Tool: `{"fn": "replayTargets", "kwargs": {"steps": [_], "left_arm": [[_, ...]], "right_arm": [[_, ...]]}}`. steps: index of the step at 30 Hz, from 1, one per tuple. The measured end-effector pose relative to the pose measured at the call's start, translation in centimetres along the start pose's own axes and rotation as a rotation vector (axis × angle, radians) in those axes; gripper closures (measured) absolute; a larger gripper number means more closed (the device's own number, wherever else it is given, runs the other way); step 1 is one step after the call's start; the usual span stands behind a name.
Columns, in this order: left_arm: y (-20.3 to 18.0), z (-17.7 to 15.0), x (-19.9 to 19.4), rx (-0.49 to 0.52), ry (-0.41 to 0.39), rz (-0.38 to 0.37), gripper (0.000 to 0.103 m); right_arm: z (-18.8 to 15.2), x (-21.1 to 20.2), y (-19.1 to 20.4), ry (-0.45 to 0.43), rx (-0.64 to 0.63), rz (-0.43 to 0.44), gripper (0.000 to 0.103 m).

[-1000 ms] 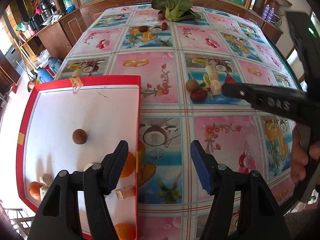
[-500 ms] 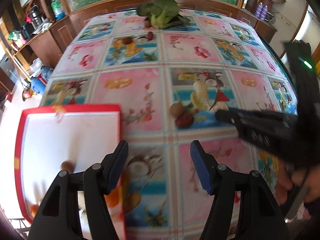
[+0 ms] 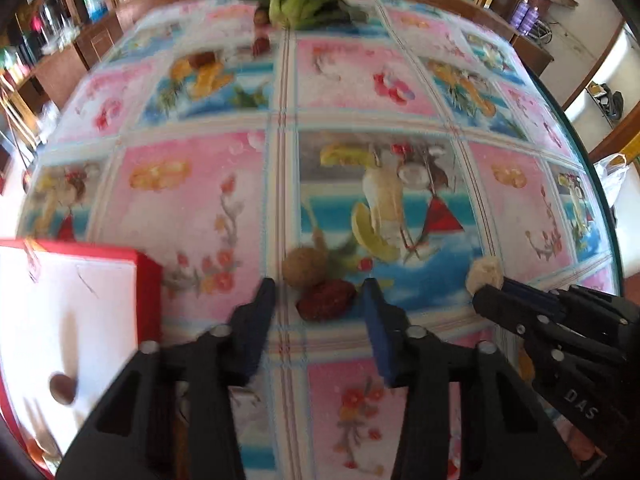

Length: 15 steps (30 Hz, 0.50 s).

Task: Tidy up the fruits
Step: 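Grasp a brown date with the left gripper while the right grasps a beige cake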

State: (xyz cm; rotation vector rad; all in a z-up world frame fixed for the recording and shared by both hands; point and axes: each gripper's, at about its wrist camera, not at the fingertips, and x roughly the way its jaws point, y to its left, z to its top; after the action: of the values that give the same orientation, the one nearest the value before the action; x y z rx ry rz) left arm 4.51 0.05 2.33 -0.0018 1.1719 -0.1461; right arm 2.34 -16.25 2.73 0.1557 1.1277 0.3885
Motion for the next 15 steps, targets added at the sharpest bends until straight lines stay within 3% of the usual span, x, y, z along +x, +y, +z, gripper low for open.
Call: {"fn": "replayTargets", "kwargs": {"steps": [8,15], "left_arm": [[1.0,-0.4,-0.6,-0.027,0.002,-0.045,0.073],[1.5,-2.2,-3.7,-0.039,-0.033,-0.052,0.073]], "right_arm": [[0.1,-0.6,1.0,-0.03,-0.016,0.029,0.091],[0.0,-1.1,2.8,-0.044,-0.052,0.047,0.091]]}}
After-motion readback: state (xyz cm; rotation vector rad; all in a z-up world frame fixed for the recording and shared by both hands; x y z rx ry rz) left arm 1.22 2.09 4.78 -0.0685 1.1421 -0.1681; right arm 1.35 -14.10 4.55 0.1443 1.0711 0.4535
